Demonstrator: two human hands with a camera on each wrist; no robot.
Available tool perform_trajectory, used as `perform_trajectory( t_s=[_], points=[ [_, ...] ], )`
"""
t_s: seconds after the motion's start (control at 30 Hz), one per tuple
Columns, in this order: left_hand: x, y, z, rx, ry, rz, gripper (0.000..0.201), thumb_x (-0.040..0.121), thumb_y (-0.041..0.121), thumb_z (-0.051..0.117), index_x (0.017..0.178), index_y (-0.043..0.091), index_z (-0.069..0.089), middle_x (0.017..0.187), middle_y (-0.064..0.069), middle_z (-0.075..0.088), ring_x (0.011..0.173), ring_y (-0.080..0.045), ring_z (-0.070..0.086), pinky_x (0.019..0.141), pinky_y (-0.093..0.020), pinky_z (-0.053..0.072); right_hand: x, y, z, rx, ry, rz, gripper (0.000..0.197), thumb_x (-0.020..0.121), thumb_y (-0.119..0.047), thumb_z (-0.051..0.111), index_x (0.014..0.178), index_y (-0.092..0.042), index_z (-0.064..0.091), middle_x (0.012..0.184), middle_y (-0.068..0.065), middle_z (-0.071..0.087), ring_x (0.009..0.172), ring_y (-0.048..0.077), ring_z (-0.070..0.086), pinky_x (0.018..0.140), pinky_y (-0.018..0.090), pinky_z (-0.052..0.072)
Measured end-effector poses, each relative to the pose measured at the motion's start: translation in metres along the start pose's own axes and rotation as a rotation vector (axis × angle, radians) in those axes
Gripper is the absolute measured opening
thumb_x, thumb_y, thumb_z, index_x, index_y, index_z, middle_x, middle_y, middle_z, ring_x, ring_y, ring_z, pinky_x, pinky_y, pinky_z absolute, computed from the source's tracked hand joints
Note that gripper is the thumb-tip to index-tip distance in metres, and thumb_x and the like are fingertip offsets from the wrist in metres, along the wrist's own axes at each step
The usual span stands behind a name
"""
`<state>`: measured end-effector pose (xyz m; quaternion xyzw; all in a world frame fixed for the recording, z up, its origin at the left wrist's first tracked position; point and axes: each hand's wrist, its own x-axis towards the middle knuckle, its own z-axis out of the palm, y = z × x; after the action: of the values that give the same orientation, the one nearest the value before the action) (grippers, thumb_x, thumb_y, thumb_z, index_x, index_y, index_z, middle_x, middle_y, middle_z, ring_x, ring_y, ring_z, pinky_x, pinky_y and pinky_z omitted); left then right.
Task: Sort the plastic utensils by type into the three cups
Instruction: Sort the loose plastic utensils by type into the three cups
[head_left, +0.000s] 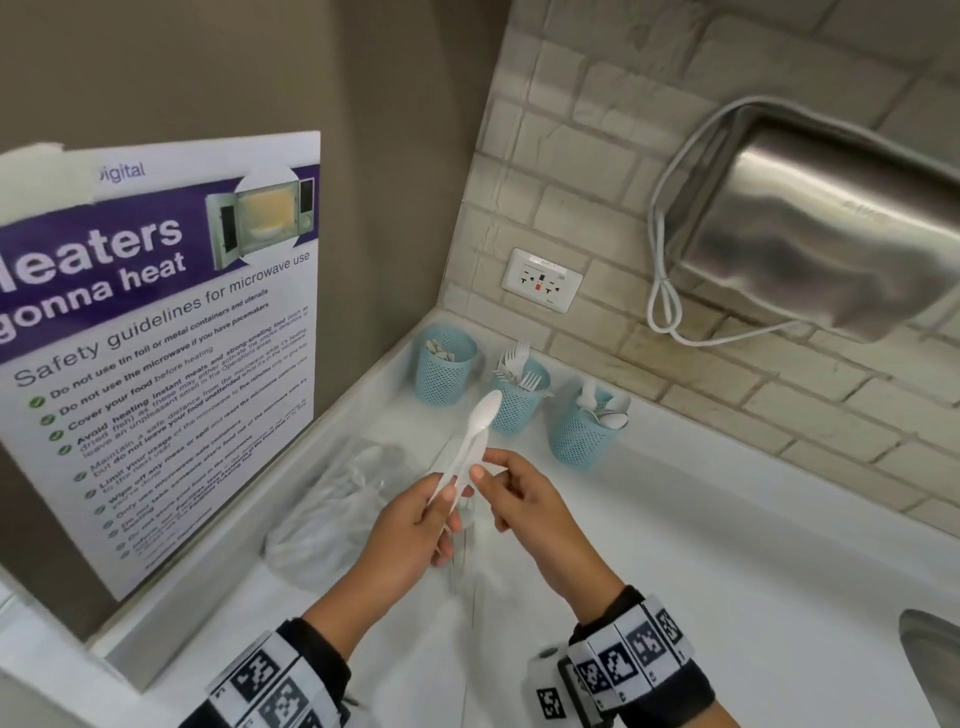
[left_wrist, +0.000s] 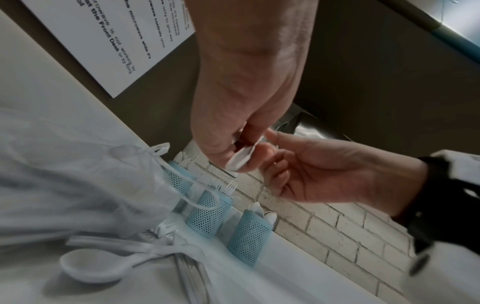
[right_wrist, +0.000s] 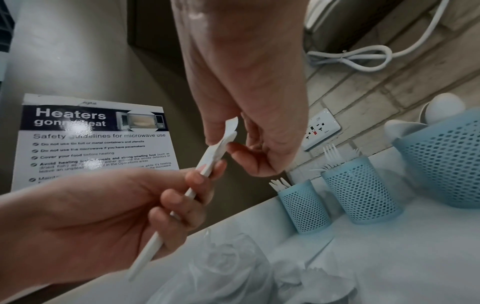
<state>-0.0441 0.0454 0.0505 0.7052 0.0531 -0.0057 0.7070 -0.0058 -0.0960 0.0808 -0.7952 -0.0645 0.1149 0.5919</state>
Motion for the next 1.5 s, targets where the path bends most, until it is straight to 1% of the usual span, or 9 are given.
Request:
perform_trajectory(
  t_s=[0.17,0.33,0.6,0.77,0.97,1.13,1.27,1.37,1.5],
  points=[
    [0.0,-0.002,0.0,0.043,-0.035,0.025,0.024,0.1,0.025,0.041,0.101,0.015,0.062,0.065,0.004,0.06,0.045,-0.008,0.044,0.044,-0.016,0.036,0.012,-0.002,0.0,0.084,-0.014,-0.029,0.017,0.093,-0.024,0.061,0.096,-0.011,0.072,0.067,-0.009,0.06,0.058,0.006,0.045,0.055,0.019,0.037],
    [0.003,-0.005,-0.012,-0.001,0.108,-0.028,0.025,0.101,0.024,0.038,0.1,0.021,0.062,0.077,-0.002,0.067,0.049,-0.01,0.05,0.047,-0.018,0.039,0.037,-0.014,-0.021,0.276,0.235,-0.041,0.014,0.092,-0.017,0.061,0.096,-0.009,0.071,0.06,-0.001,0.042,0.051,0.009,0.039,0.052,0.02,0.038],
    [0.007,-0.007,-0.019,-0.02,0.151,-0.053,0.031,0.102,0.026,0.035,0.095,0.02,0.065,0.06,0.003,0.047,0.046,-0.003,0.04,0.044,-0.01,0.034,0.116,-0.039,-0.031,0.313,0.441,-0.149,0.013,0.097,-0.018,0.054,0.096,-0.016,0.067,0.075,0.003,0.068,0.064,0.011,0.062,0.064,0.02,0.052],
    [0.008,-0.008,-0.018,-0.017,0.142,-0.049,0.032,0.102,0.024,0.034,0.097,0.018,0.065,0.057,0.003,0.044,0.041,0.001,0.041,0.044,-0.01,0.033,0.165,-0.026,-0.015,0.151,0.345,-0.004,0.026,0.099,-0.025,0.047,0.115,-0.009,0.06,0.095,0.007,0.067,0.078,0.017,0.06,0.06,0.02,0.044],
    [0.008,-0.007,-0.019,-0.004,0.129,-0.045,0.032,0.102,0.022,0.034,0.099,0.017,0.065,0.055,0.005,0.044,0.041,0.002,0.041,0.044,-0.008,0.032,0.159,-0.022,-0.003,0.075,0.145,0.044,0.04,0.1,-0.023,0.046,0.14,-0.02,0.041,0.117,0.003,0.062,0.089,0.013,0.061,0.068,0.02,0.046],
    [0.008,-0.009,-0.016,0.019,0.098,-0.053,0.031,0.102,0.022,0.035,0.1,0.017,0.066,0.056,0.006,0.043,0.043,0.002,0.042,0.045,-0.009,0.033,0.112,-0.024,-0.009,-0.175,-0.091,-0.044,0.03,0.094,-0.045,0.053,0.104,-0.02,0.066,0.085,-0.012,0.062,0.067,0.003,0.054,0.063,0.018,0.042],
    [0.005,-0.01,-0.004,0.044,0.026,-0.035,0.03,0.102,0.025,0.037,0.099,0.022,0.067,0.057,0.009,0.045,0.048,0.0,0.042,0.047,-0.009,0.035,0.08,-0.012,-0.027,-0.251,-0.246,-0.051,0.032,0.093,-0.033,0.06,0.075,-0.007,0.064,0.058,-0.009,0.049,0.054,0.003,0.045,0.057,0.017,0.038],
    [0.003,-0.013,0.004,0.062,-0.031,-0.018,0.029,0.101,0.025,0.038,0.096,0.024,0.067,0.051,0.01,0.042,0.046,0.0,0.04,0.047,-0.012,0.034,0.065,-0.009,-0.044,-0.105,-0.157,0.014,0.02,0.094,-0.023,0.06,0.081,-0.011,0.069,0.069,-0.005,0.064,0.058,0.004,0.055,0.058,0.015,0.045],
    [0.003,-0.018,0.006,0.077,-0.051,-0.017,0.025,0.101,0.022,0.041,0.098,0.023,0.065,0.045,0.011,0.043,0.044,-0.001,0.04,0.046,-0.011,0.031,0.062,-0.012,-0.087,0.122,0.227,0.018,0.016,0.095,-0.011,0.056,0.087,0.002,0.061,0.076,0.011,0.067,0.064,0.015,0.064,0.065,0.023,0.057]
  ],
)
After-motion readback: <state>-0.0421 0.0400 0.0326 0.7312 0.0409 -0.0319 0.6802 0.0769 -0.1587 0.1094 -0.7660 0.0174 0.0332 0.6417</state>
